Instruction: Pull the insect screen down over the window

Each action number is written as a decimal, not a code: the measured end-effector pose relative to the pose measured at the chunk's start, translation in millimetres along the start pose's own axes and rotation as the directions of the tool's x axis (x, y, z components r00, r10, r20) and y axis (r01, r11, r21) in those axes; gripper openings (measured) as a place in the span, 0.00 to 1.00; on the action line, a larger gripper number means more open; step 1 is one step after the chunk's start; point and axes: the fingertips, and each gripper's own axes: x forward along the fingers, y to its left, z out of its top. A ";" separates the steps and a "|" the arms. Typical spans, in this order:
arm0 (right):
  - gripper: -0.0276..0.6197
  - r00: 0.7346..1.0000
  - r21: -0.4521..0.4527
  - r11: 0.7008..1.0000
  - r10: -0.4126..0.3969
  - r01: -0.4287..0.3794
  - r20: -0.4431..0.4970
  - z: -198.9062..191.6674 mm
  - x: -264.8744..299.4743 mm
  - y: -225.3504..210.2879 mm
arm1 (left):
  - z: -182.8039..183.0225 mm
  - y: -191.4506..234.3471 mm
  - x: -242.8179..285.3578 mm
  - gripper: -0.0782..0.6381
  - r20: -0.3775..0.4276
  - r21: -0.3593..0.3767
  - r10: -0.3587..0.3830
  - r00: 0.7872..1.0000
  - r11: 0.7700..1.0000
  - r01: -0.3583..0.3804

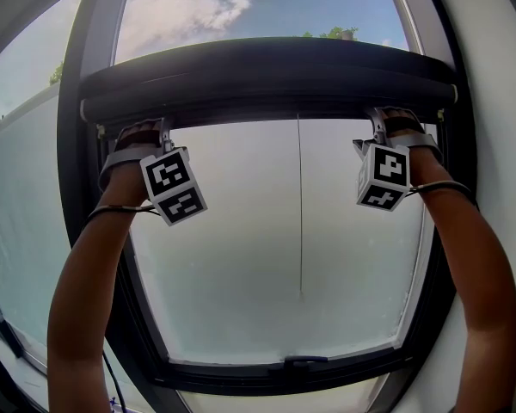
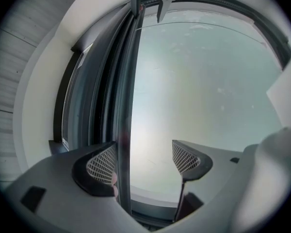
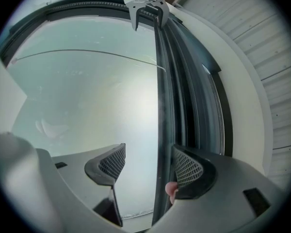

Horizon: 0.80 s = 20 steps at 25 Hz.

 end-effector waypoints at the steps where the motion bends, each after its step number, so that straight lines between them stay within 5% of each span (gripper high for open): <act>1: 0.48 1.000 -0.003 1.000 0.005 -0.005 -0.002 -0.5 -1.5 2.4 | 0.0 -2.5 -1.4 0.59 0.004 -0.004 -0.003 1.000 1.000 0.003; 20: 0.48 0.991 0.009 0.991 0.133 -0.133 0.023 4.4 -43.7 77.5 | -5.4 -79.9 -35.9 0.59 -0.009 -0.021 -0.109 0.994 0.994 0.109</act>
